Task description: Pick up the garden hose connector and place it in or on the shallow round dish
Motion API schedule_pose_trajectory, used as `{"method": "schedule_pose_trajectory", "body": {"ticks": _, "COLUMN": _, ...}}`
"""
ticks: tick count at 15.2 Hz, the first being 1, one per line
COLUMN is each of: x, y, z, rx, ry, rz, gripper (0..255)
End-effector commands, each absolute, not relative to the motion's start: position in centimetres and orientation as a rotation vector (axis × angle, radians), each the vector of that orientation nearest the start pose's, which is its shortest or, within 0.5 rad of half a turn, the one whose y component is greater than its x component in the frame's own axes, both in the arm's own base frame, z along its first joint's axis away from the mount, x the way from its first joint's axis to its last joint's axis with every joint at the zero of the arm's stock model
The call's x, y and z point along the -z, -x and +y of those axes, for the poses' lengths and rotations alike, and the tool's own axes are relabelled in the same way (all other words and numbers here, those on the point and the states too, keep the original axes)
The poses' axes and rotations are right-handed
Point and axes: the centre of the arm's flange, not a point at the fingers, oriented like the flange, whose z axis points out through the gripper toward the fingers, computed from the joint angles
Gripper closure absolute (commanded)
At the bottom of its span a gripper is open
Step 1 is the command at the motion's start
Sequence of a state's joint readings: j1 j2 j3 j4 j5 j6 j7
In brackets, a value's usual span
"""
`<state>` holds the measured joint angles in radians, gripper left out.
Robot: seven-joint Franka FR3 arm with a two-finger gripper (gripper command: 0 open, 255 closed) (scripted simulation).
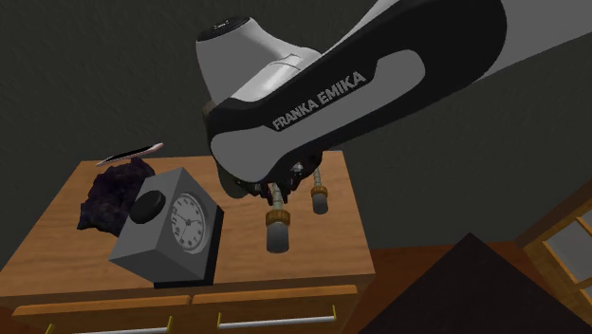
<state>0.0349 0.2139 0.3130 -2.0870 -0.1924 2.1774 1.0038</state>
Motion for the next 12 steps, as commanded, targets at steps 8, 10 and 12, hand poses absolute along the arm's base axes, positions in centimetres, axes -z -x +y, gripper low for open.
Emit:
{"method": "schedule_pose_trajectory", "body": {"ticks": 8, "x": -33.2, "y": -59.5, "z": 13.3, "rx": -0.052, "ry": 3.158, "rz": 0.875, "gripper": 255}}
{"method": "schedule_pose_trajectory", "body": {"ticks": 10, "x": -33.3, "y": -61.5, "z": 11.6, "rx": -0.052, "ry": 3.158, "rz": 0.875, "gripper": 255}}
{"method": "schedule_pose_trajectory", "body": {"ticks": 12, "x": -33.4, "y": -63.6, "z": 10.0, "rx": -0.052, "ry": 3.158, "rz": 0.875, "gripper": 255}}
